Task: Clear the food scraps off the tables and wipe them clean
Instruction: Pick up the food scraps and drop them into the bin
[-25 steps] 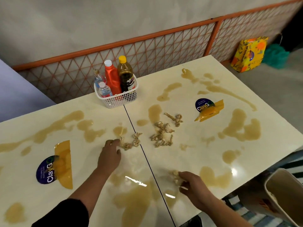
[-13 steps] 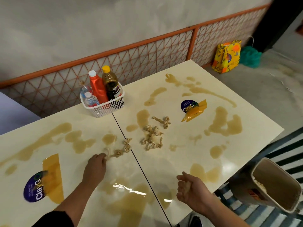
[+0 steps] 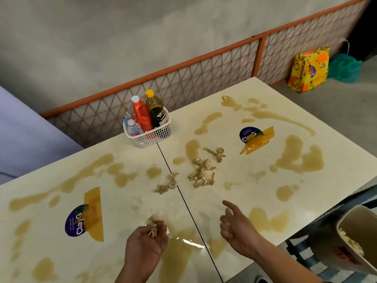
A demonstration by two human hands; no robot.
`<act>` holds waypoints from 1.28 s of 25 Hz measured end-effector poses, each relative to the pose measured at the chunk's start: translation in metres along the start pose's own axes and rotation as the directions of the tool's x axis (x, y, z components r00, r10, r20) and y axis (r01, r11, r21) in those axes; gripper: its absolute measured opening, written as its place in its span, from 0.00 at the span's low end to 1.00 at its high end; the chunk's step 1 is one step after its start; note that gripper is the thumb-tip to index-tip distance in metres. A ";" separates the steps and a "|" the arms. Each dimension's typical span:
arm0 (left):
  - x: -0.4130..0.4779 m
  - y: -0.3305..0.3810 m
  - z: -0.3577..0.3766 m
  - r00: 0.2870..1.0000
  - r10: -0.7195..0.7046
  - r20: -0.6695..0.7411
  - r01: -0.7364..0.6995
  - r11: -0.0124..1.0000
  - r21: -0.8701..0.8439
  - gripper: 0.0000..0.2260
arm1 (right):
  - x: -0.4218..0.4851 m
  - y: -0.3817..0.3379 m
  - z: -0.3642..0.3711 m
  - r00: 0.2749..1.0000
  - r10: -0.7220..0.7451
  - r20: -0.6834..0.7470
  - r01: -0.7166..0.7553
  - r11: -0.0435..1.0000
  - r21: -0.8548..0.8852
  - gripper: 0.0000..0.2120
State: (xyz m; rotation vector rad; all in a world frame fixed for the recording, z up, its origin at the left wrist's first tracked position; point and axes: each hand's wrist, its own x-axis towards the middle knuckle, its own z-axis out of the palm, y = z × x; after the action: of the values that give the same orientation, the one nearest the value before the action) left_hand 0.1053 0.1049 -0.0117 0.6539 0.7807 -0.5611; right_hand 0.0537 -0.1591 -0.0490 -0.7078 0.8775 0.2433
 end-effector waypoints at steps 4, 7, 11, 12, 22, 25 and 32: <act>-0.015 -0.028 0.035 0.999 -0.041 0.024 0.040 0.999 0.030 0.07 | -0.012 -0.016 -0.011 0.999 0.034 0.035 -0.034 0.999 -0.011 0.14; -0.020 -0.050 0.060 1.000 -0.023 0.019 0.020 0.990 0.142 0.06 | -0.021 -0.036 -0.038 0.992 0.101 -0.079 -0.101 0.995 0.012 0.14; -0.018 -0.087 0.081 0.999 -0.026 -0.030 0.034 0.958 0.285 0.09 | -0.029 -0.059 -0.104 0.976 0.035 -0.217 -0.007 0.992 0.129 0.14; -0.014 -0.098 0.083 0.999 -0.030 -0.034 0.039 0.944 0.329 0.09 | -0.030 -0.065 -0.124 0.967 0.008 -0.253 0.036 0.985 0.170 0.12; -0.009 -0.181 0.120 0.997 0.076 -0.028 -0.059 0.916 0.398 0.14 | -0.039 -0.125 -0.318 0.774 -0.191 -0.604 0.363 0.915 0.176 0.15; -0.022 -0.201 0.137 0.999 0.036 -0.014 -0.026 0.892 0.451 0.16 | 0.004 -0.129 -0.393 0.801 -0.163 -0.576 0.316 0.932 0.175 0.20; -0.033 -0.257 0.159 0.998 -0.018 0.052 -0.020 0.758 0.652 0.12 | -0.051 -0.137 -0.354 0.781 -0.104 -0.616 0.111 0.993 -0.027 0.18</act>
State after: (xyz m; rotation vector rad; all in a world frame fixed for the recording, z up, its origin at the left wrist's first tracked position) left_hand -0.0149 -0.1731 0.0168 1.2839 0.5156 -0.8614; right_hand -0.1331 -0.4896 -0.0987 -0.8409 1.4598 -0.1140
